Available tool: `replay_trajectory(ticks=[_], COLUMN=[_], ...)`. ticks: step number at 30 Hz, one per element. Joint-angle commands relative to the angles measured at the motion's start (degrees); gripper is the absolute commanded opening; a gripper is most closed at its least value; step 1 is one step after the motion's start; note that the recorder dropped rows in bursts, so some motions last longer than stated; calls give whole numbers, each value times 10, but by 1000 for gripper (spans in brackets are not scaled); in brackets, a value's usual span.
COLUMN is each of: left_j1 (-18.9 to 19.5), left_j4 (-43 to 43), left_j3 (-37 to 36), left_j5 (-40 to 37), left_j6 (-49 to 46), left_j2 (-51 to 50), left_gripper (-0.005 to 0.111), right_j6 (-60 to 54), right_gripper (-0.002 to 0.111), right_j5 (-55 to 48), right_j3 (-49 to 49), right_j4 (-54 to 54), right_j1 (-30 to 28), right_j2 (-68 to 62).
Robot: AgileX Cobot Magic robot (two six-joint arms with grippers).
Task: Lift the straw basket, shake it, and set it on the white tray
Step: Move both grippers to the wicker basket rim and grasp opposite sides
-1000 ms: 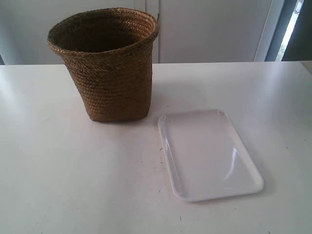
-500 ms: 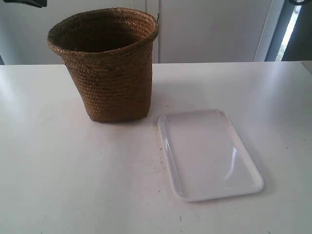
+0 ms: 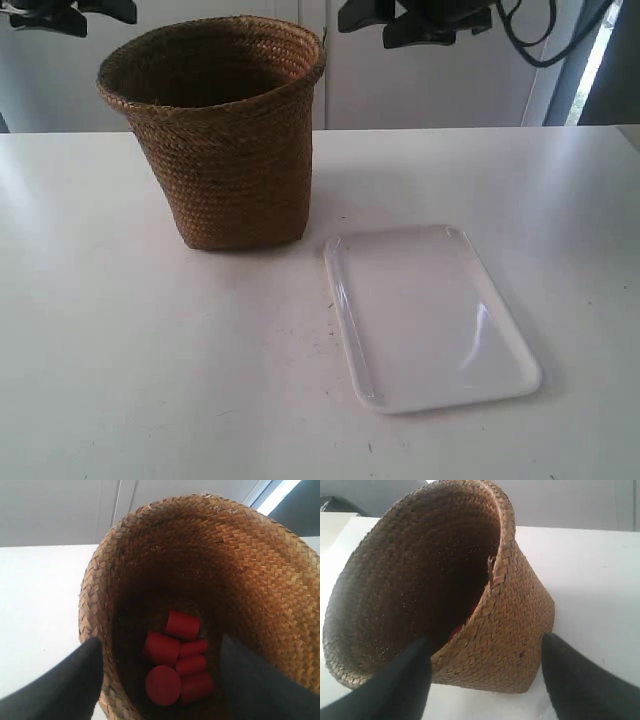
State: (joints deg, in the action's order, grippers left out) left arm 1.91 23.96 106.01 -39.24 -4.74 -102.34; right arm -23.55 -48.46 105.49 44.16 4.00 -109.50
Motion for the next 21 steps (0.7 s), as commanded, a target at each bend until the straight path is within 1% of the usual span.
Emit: replay_trajectory(ticks=[1, 7, 12, 17, 21], left_j1=[1, 1, 1, 1, 0], left_j4=[9, 13, 13, 29, 58], left_j3=[4, 4, 4, 4, 4], left_j5=[-7, 16, 20, 28, 35], left_j6=[-2, -2, -2, -2, -2], left_j2=[-18, -31, -50, -74, -92], left_gripper=[70, 70, 70, 70, 70], right_j6=[-7, -8, -42, -48, -49], right_gripper=[60, 60, 60, 60, 60], right_j5=[25, 36, 40, 65, 77], right_j3=[3, 3, 3, 3, 3], right_j4=[43, 108, 158, 182, 182], right_j1=[0, 0, 2, 18, 37], right_j2=[-14, -43, -73, -98, -112])
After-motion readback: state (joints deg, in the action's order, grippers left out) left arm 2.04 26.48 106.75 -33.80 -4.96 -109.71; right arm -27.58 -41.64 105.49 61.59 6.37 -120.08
